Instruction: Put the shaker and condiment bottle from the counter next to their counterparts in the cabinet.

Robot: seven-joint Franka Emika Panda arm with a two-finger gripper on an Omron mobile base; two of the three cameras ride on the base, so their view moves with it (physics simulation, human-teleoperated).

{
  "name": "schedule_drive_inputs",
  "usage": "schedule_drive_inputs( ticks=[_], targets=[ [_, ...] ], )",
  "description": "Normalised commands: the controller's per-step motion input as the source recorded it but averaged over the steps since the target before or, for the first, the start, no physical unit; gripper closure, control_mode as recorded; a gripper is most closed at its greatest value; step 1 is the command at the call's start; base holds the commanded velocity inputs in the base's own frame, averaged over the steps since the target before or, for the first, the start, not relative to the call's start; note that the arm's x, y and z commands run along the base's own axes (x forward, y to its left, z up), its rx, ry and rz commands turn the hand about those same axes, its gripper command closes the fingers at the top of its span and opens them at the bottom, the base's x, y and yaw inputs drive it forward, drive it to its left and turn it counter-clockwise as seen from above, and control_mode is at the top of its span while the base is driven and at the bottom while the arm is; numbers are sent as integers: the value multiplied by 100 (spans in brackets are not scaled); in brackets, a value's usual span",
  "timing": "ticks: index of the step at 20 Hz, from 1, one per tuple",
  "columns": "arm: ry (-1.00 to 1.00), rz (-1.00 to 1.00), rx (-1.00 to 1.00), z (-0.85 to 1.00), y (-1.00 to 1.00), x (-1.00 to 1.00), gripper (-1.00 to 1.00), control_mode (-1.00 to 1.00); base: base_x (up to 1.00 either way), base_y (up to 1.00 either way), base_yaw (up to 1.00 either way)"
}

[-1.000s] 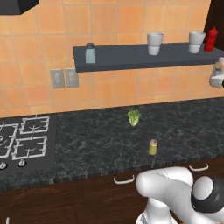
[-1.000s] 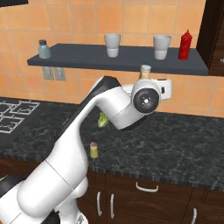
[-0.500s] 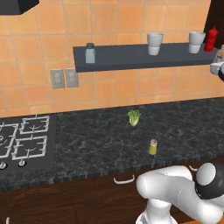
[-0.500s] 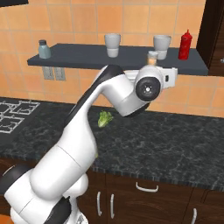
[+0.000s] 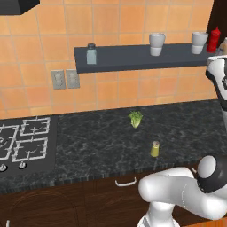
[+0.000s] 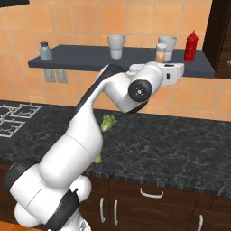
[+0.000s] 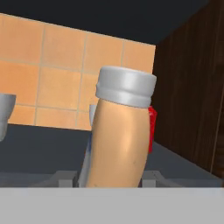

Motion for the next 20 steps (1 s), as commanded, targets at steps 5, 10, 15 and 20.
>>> schedule_drive_inputs(
  ticks=[5, 10, 15, 20],
  targets=[
    [-2, -8, -14, 17, -13, 29, 100, -100, 0, 0, 0],
    [0, -7, -1, 13, -4, 25, 100, -100, 0, 0, 0],
    [8, -5, 0, 0, -6, 21, 100, -100, 0, 0, 0],
    [6, -4, 0, 0, -5, 32, 100, -100, 0, 0, 0]
  ],
)
